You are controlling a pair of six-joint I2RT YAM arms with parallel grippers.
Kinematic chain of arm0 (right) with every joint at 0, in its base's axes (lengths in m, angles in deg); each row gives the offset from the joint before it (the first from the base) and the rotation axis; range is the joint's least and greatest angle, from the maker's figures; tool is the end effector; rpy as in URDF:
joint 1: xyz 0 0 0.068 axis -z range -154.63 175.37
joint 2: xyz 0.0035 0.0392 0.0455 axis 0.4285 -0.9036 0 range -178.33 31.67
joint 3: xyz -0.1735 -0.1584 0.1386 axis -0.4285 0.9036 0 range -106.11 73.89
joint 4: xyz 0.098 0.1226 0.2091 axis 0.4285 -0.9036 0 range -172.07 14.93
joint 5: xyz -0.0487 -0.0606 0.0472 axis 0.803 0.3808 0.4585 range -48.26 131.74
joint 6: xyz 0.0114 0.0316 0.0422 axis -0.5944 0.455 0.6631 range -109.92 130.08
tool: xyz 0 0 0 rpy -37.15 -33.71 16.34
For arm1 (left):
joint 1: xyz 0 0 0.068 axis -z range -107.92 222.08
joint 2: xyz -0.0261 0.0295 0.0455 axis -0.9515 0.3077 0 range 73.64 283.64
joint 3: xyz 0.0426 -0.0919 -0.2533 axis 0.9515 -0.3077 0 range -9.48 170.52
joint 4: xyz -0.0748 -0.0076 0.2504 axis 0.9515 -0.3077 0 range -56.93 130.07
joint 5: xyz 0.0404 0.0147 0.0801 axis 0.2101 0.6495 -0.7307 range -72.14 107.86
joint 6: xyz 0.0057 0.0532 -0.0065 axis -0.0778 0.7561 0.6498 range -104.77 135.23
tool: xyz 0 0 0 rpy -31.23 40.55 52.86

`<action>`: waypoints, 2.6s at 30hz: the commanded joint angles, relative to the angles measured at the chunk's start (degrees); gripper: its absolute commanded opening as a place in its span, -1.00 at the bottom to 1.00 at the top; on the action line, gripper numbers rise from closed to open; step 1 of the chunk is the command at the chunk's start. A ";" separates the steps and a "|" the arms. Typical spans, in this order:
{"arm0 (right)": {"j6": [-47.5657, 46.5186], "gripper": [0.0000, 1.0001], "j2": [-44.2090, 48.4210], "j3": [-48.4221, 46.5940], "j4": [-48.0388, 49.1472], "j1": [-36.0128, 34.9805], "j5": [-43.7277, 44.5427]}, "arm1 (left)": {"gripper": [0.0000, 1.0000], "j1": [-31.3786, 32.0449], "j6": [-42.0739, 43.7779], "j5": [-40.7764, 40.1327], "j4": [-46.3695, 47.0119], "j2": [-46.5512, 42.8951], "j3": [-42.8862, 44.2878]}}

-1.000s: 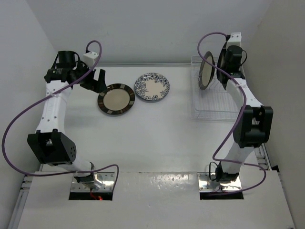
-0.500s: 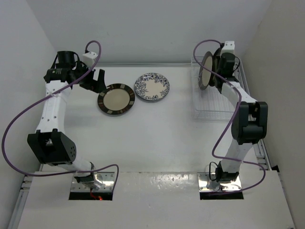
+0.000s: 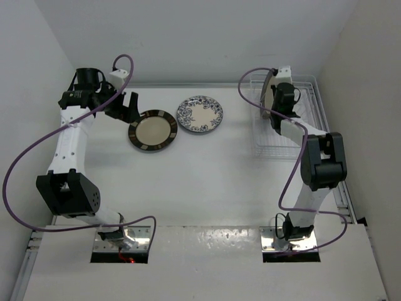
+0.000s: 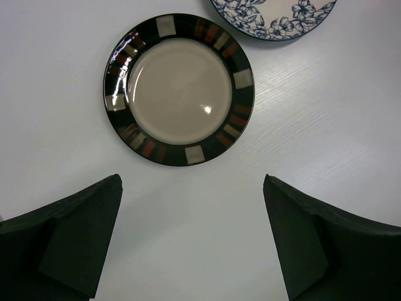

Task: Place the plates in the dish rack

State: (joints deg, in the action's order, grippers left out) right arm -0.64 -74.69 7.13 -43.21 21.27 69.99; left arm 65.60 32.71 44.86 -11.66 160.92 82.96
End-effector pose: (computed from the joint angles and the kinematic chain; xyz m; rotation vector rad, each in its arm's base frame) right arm 0.4259 0.0137 0.2427 0.1489 1.7089 -0.5052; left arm 0.3185 0.0200 0.3822 0.4371 2.2571 -0.3484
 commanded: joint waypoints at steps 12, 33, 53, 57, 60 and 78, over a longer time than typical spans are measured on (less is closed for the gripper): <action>3.60 0.14 7.13 0.49 9.45 -0.74 7.16 | 1.00 -0.64 -0.51 -0.28 0.84 0.60 -0.86; 37.85 0.79 12.25 -13.14 -39.33 -14.09 -21.92 | 1.00 -0.11 -2.18 -0.02 1.89 4.03 -2.71; 77.25 0.31 -18.15 -13.92 -28.43 -17.61 -20.25 | 1.00 -0.72 -0.51 -1.16 2.42 0.43 -7.63; 78.83 0.13 -23.34 -19.27 -31.67 -17.26 -20.08 | 1.00 -0.73 -0.51 -1.16 2.42 0.96 -7.10; 80.93 0.13 -26.16 -21.21 -33.53 -16.73 -20.43 | 1.00 -1.25 -0.51 -0.64 2.42 1.48 -6.58; 68.93 -0.99 -19.18 -18.34 -23.08 -15.76 -24.66 | 1.00 -2.31 -0.51 -0.11 1.89 2.54 -4.99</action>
State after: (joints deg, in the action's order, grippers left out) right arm 76.97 -101.97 -14.07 -66.01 5.73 43.76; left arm 64.00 31.68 43.36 -10.15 163.76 75.33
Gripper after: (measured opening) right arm 0.036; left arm 0.997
